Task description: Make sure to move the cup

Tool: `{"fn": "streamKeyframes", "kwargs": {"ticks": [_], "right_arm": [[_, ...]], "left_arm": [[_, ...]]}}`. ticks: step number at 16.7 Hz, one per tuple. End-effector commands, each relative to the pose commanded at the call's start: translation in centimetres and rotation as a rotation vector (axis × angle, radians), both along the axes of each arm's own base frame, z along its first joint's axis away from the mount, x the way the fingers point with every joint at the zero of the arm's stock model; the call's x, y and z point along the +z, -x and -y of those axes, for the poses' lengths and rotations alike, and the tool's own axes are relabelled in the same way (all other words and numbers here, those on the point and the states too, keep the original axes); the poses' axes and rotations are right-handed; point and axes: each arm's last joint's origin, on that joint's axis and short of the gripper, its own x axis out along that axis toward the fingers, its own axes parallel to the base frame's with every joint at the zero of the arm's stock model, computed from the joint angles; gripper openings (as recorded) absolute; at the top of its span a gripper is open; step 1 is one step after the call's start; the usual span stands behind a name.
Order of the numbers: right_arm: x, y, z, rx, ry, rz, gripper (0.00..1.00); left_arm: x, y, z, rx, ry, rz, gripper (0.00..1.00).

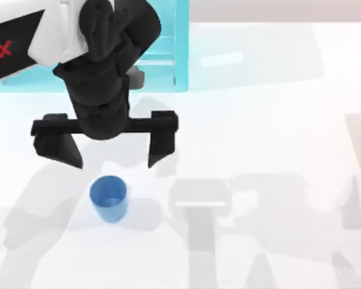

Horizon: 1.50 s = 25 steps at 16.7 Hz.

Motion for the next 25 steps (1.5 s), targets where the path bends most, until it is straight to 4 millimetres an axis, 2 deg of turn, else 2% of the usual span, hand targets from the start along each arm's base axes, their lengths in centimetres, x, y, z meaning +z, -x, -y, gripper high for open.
{"fn": "streamKeyframes", "kwargs": {"ticks": [3, 8, 11, 16, 18, 23, 25], "right_arm": [[0.0, 0.0, 0.0, 0.000, 0.000, 0.000, 1.00], [0.0, 0.0, 0.0, 0.000, 0.000, 0.000, 1.00], [0.0, 0.0, 0.0, 0.000, 0.000, 0.000, 1.00], [0.0, 0.0, 0.0, 0.000, 0.000, 0.000, 1.00], [0.0, 0.0, 0.0, 0.000, 0.000, 0.000, 1.00], [0.0, 0.0, 0.0, 0.000, 0.000, 0.000, 1.00], [0.0, 0.0, 0.0, 0.000, 0.000, 0.000, 1.00]], "left_arm": [[-0.4, -0.5, 1.0, 0.000, -0.018, -0.029, 1.00], [-0.5, -0.5, 0.8, 0.003, -0.017, -0.028, 1.00], [-2.5, -0.6, 1.0, -0.001, -0.020, -0.032, 1.00], [-8.5, -0.8, 1.1, 0.000, -0.013, -0.021, 1.00], [-10.0, -0.5, 1.0, 0.000, -0.017, -0.027, 1.00], [-10.4, -0.5, 1.0, 0.000, -0.018, -0.029, 1.00], [-10.4, -0.5, 1.0, 0.000, -0.018, -0.029, 0.85]]}}
